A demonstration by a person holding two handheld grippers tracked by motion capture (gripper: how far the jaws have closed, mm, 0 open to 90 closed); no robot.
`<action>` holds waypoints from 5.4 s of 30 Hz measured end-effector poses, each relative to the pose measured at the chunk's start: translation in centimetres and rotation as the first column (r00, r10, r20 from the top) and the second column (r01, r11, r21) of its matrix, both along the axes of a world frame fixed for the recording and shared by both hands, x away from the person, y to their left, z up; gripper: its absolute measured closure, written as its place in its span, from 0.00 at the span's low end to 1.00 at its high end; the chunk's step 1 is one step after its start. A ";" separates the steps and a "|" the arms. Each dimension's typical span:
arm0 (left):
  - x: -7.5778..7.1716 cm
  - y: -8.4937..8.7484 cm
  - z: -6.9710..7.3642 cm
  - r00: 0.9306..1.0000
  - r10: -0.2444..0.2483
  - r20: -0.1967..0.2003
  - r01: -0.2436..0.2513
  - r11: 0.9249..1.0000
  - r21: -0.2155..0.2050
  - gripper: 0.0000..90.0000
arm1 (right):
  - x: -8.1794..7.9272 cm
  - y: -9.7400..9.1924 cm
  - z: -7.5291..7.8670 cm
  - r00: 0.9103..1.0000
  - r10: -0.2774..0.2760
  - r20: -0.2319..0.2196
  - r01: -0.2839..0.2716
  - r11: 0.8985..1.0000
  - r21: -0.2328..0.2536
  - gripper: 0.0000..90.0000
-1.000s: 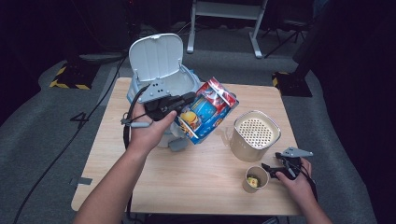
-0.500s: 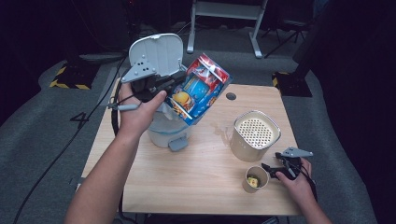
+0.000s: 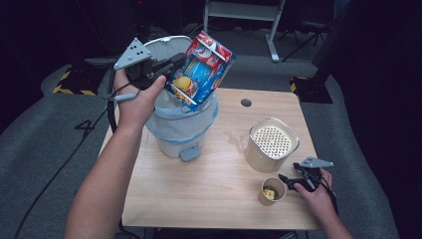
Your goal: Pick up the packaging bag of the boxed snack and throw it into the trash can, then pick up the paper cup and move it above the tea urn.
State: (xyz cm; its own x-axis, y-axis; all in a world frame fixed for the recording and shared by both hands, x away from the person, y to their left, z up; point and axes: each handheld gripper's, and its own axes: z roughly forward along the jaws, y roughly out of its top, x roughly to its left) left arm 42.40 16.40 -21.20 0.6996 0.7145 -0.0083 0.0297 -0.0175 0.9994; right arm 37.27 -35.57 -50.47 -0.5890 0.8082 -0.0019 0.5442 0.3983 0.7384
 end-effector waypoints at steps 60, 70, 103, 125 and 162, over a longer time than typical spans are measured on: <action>4.3 0.8 -2.6 0.981 0.181 -0.072 -0.183 0.983 -0.029 0.49 | 0.0 0.0 0.0 1.000 0.000 0.000 0.000 1.000 0.000 0.17; 0.6 0.9 -2.3 0.994 0.080 -0.069 -0.075 0.995 0.073 0.48 | 0.0 0.0 0.0 1.000 0.000 0.000 0.000 1.000 0.000 0.17; -9.3 3.2 -14.0 0.962 -0.114 -0.248 0.182 0.945 0.272 0.46 | -0.2 -0.2 0.0 1.000 0.018 0.000 -0.018 1.000 0.003 0.20; -8.7 4.5 -24.2 0.914 -0.013 -0.407 0.143 0.946 0.292 0.47 | -2.4 -1.9 1.4 0.999 0.032 -0.028 -0.031 0.999 0.019 0.35; -7.6 4.9 -29.2 0.847 0.183 -0.499 0.081 0.884 0.461 0.34 | -9.0 -0.7 3.6 0.974 0.226 0.018 -0.227 0.972 0.064 0.18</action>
State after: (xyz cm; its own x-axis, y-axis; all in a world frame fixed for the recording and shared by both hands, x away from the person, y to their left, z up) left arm 34.77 21.25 -50.40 0.6460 0.7629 -0.0257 0.5483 -0.4403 0.7110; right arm 28.24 -36.27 -46.85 -0.7570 0.6523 0.0392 0.4371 0.4608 0.7724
